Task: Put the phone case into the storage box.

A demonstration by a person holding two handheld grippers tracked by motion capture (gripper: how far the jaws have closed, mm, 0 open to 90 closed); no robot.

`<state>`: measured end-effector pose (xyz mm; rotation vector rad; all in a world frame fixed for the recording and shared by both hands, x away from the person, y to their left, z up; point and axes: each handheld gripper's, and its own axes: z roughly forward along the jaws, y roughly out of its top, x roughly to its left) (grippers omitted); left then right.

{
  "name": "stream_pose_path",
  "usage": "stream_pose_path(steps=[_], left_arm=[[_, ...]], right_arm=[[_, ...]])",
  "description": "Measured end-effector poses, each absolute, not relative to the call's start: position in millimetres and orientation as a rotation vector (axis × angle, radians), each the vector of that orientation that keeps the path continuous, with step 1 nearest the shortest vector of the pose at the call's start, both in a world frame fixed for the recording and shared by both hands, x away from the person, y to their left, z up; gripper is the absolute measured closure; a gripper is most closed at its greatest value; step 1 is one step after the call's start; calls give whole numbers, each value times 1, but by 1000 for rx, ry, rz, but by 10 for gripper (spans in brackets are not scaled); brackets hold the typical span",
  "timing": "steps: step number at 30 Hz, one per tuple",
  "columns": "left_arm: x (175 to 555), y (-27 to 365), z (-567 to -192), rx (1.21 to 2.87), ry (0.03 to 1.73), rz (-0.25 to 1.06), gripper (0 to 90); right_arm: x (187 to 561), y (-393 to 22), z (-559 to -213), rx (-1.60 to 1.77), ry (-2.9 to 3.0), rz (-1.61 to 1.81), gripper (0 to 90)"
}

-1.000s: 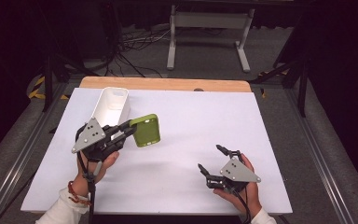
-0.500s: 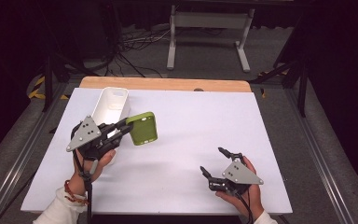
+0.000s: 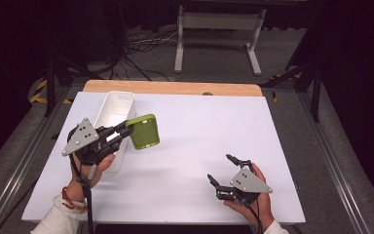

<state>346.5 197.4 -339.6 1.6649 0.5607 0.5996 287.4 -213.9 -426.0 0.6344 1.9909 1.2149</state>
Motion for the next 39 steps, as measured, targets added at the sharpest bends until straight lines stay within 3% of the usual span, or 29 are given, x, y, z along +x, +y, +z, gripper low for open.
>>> stream_pose_path(steps=[39], left_arm=[[344, 234, -329, 1626, 576, 675, 786]], right_arm=[[289, -218, -426, 641, 1969, 1208, 182]])
